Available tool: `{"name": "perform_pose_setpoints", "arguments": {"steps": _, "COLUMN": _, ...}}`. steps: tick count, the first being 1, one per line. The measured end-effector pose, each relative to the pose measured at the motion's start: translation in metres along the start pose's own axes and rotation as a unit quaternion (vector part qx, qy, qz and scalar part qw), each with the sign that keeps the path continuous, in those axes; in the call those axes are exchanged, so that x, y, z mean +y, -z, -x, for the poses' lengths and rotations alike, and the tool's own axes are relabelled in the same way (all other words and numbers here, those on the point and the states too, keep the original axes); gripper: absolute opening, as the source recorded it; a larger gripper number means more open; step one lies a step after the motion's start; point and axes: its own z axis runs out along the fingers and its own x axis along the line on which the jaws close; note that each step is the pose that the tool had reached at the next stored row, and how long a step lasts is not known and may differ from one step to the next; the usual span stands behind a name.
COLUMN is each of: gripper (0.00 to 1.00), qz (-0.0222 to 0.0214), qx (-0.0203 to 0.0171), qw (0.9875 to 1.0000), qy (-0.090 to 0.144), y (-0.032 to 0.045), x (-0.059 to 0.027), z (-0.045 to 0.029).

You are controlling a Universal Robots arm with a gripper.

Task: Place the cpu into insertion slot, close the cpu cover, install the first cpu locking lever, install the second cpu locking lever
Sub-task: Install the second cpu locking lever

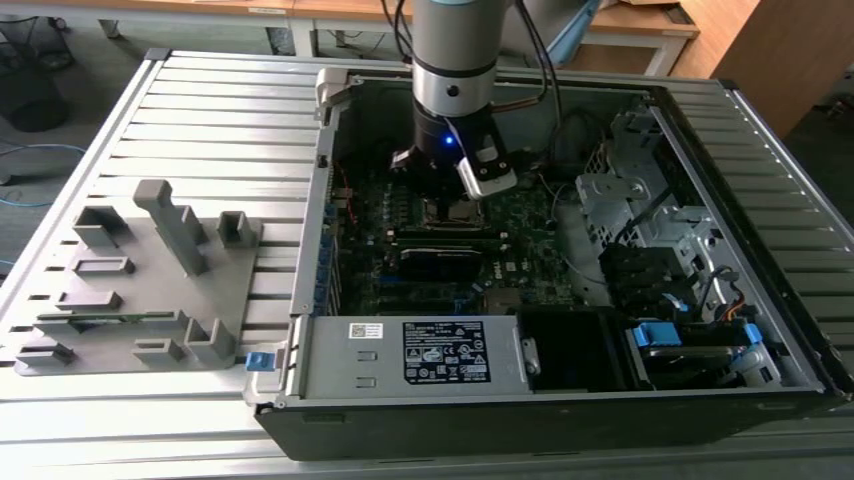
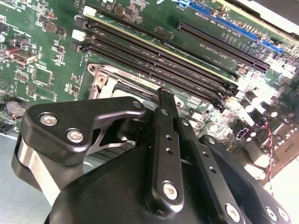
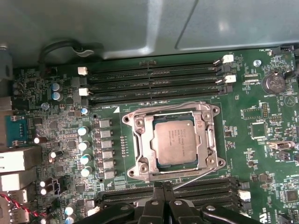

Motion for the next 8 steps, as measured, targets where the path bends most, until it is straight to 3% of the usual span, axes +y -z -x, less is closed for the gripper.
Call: {"name": "perform_pose_setpoints", "arguments": {"steps": 8, "gripper": 0.11, "qz": 0.0000, "qx": 0.0000, "qw": 1.0000, "qy": 0.000, "y": -0.0052, "x": -0.0006, "z": -0.0035}}
